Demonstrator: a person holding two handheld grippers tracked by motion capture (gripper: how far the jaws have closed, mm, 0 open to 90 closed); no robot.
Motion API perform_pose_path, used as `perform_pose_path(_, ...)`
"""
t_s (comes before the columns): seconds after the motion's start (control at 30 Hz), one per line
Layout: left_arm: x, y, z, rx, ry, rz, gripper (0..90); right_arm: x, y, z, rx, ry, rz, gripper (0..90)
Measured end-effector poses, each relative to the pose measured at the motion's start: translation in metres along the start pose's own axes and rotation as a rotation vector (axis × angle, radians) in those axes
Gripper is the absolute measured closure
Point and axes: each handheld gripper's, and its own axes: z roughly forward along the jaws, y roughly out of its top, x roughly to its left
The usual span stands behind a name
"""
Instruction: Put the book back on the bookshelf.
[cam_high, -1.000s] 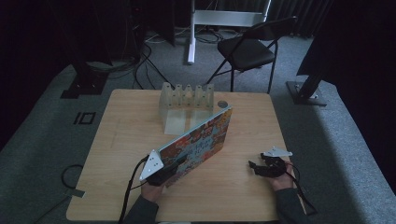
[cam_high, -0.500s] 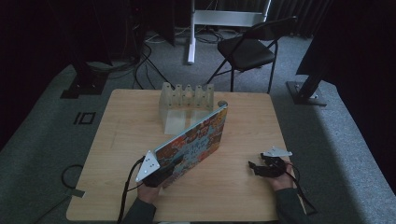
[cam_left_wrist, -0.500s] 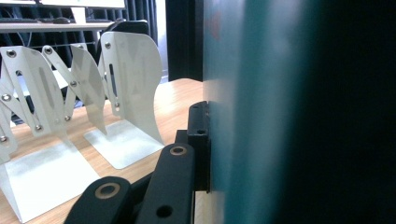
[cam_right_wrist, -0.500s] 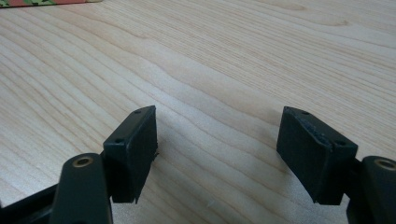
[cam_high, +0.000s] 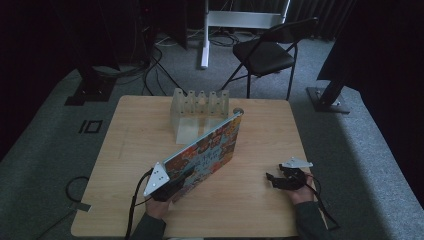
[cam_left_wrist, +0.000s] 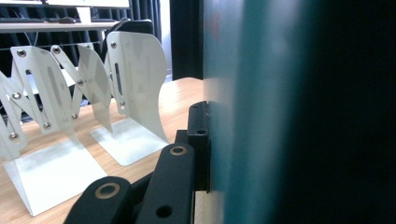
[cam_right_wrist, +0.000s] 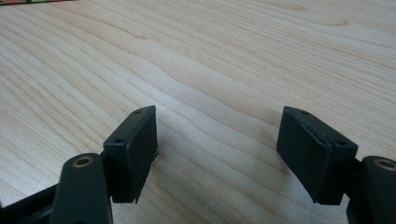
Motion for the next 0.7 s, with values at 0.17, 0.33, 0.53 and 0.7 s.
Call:
perform_pose_path(0.17, 0.0008, 0.0000, -0.0011, 0.000, 0.002, -0.002, 80.8, 0.0000, 0.0000, 0.0000, 0.000, 0.000, 0.000, 28.4)
perform_pose_path(0.33, 0.0006, 0.0003, -0.0027, 0.002, 0.009, 0.000, 80.9, 0.0000, 0.0000, 0.0000, 0.000, 0.000, 0.000, 28.4)
perform_pose_path(0.53, 0.0005, 0.0007, -0.0045, 0.004, 0.014, -0.001, 80.8, 0.0000, 0.0000, 0.0000, 0.000, 0.000, 0.000, 28.4)
perform_pose_path(0.7, 0.0003, 0.0011, -0.0055, 0.006, 0.018, 0.001, 80.8, 0.0000, 0.0000, 0.0000, 0.000, 0.000, 0.000, 28.4)
